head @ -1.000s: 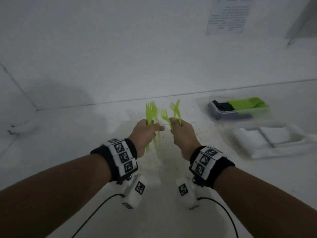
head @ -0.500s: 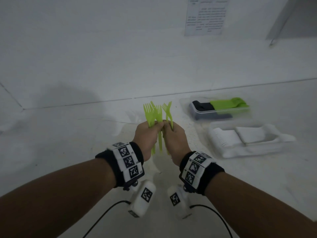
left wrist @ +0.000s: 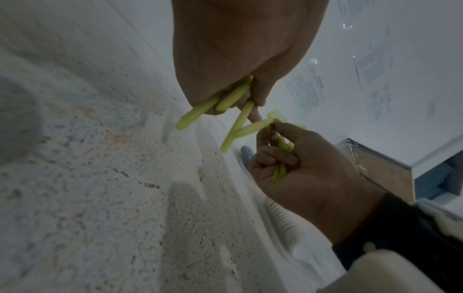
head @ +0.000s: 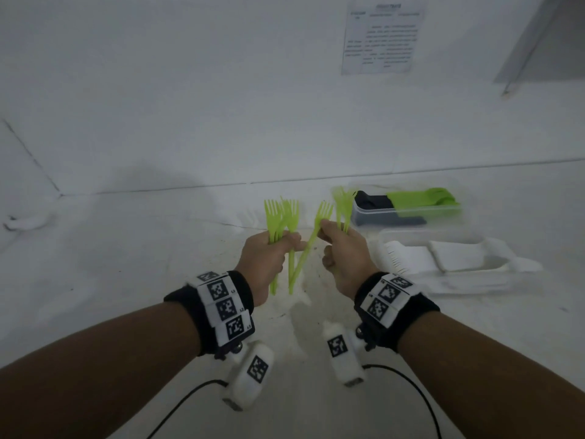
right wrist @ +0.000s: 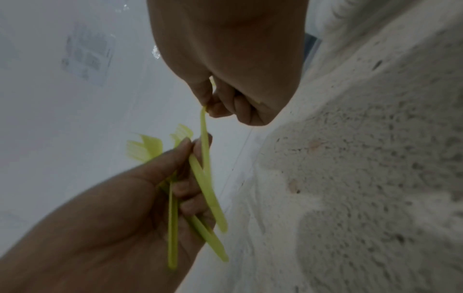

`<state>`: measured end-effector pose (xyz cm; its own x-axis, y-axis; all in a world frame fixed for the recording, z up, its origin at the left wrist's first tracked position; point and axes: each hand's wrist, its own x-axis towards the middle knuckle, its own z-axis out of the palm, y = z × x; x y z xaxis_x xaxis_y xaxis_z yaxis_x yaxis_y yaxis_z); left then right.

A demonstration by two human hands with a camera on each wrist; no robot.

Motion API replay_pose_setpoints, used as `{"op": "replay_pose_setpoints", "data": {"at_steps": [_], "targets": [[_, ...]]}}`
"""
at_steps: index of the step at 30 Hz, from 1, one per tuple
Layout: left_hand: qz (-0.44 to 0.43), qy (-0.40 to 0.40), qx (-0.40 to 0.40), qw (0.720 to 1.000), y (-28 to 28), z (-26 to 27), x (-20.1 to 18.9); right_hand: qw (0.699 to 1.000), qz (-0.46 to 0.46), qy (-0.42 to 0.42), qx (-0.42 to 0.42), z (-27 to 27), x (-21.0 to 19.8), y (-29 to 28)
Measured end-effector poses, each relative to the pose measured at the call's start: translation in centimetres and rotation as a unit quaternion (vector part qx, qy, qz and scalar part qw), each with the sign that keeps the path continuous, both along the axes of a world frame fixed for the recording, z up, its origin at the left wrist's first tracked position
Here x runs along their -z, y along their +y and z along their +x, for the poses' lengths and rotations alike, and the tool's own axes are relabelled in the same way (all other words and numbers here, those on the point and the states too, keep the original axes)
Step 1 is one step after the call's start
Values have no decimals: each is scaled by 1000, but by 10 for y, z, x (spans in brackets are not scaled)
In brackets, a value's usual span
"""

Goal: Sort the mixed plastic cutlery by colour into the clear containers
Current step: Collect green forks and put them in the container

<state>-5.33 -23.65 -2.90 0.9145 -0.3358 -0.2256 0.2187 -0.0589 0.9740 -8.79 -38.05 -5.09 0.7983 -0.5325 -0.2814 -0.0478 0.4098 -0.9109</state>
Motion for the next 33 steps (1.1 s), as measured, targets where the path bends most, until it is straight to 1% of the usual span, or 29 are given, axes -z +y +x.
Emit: {"op": "replay_pose_setpoints", "data": {"at_steps": [2, 6, 8, 9, 11, 14, 15, 17, 19, 22, 25, 27, 30, 32, 33], "targets": [[0, 1, 1, 1000, 3, -1, -2, 1000, 14, -11, 2, 1, -2, -4], [6, -28, 12, 1000, 3, -4, -4, 997, 2, -40, -67, 1, -3, -2], [11, -45, 30, 998, 3, -6, -4, 995, 5, -43, -84, 0, -3, 3], [16, -53, 38, 998, 3, -6, -4, 995, 9, -42, -86, 0, -3, 5], [24, -62, 22, 998, 4, -5, -4, 997, 7, -34, -73, 0, -1, 7], [15, -34, -21, 999, 9, -2, -4, 999, 7, -30, -34, 2, 0, 8], [20, -30, -17, 999, 11, -1, -4, 999, 13, -34, -37, 2, -1, 8], [40, -42, 7, 998, 13, -2, -4, 996, 14, -48, -70, 2, 0, 10], [46, -52, 29, 997, 14, -3, -2, 993, -19, -53, -106, 2, 1, 13], [56, -65, 60, 995, 17, -2, -1, 990, -53, -43, -120, 1, 0, 17], [73, -84, 79, 991, 21, -2, 0, 989, -41, -35, -137, 1, 0, 20], [61, -77, 80, 992, 22, -1, 0, 989, -35, -29, -143, 2, 0, 22], [68, -80, 80, 991, 22, -1, 1, 992, -35, -10, -119, 4, 0, 23], [84, -97, 62, 990, 23, 0, 2, 998, -13, 9, -61, 6, 1, 19], [89, -103, 39, 990, 23, 1, 4, 999, -6, 18, -26, 6, 2, 16]]}}
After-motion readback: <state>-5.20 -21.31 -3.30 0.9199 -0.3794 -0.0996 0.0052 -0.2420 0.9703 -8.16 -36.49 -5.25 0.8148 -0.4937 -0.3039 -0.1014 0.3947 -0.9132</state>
